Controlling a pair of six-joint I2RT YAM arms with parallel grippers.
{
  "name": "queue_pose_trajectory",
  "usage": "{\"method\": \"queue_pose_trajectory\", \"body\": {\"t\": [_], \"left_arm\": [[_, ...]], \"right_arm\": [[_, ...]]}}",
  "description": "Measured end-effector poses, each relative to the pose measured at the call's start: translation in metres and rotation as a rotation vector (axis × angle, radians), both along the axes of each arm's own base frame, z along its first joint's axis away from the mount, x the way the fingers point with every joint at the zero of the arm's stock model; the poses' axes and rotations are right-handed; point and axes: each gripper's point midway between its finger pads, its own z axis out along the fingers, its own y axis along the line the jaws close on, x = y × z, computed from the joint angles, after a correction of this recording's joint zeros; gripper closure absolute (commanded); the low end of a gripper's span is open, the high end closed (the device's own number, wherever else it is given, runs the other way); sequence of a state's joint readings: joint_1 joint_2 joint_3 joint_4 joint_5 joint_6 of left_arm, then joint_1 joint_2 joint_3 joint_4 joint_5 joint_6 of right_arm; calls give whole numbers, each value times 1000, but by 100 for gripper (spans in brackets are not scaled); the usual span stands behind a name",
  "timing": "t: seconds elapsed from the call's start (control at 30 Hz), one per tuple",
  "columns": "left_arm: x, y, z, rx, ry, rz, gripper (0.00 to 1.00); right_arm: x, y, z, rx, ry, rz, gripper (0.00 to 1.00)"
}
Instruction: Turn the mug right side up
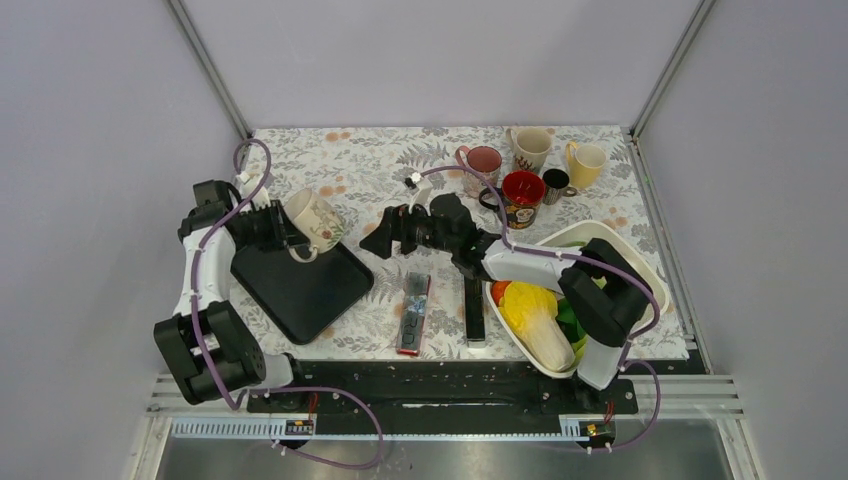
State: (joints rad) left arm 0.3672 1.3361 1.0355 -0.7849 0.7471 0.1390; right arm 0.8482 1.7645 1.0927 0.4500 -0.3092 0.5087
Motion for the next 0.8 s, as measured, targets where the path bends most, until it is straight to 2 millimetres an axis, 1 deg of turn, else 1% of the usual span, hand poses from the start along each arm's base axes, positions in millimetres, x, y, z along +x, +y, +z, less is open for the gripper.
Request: {"method": "queue_pose_trajectory", "body": {"t": [0.17,0.2,0.23,0.3,0.37,0.43,0.5,0.53,0.57,0.63,0.67,0.7,0.73,0.77,0.8], "left_arm": [[5,-24,25,-117,-4,-14,100],[6,-30,31,-143,-7,-20,100],[8,-35,38,-163,-16,-26,100],[9,-45,51,-200,-41,-41,100],[8,-55,66,-239,-66,-63,100],[4,-67,80,-268,-94,-95,100],[-1,-77,89,-280,-116,-126,100],[-4,-84,94,-288,-124,-147,100],[-7,-90,98,-300,-132,-170,100],[-14,-102,108,-325,-155,-220,100],[-16,-105,111,-336,-161,-236,100],[-17,-107,113,-342,-165,-244,100],[-18,-107,114,-354,-149,-229,96],[-19,-106,113,-377,-108,-203,80],[-24,-107,110,-409,-46,-180,62]], "right_arm": [[4,18,16,165,74,-1,6],[4,23,25,214,87,7,6],[5,25,22,218,99,8,5],[6,31,29,265,119,22,5],[6,37,41,312,134,39,5],[6,41,60,366,128,58,6],[6,43,79,420,101,76,11],[6,43,86,438,92,81,17],[5,43,93,456,80,85,27],[6,42,99,476,69,86,61],[6,42,101,480,60,84,82],[5,42,105,493,67,94,97],[4,41,111,503,21,107,100],[1,39,119,515,-32,127,100],[0,37,126,519,-76,131,100]]}}
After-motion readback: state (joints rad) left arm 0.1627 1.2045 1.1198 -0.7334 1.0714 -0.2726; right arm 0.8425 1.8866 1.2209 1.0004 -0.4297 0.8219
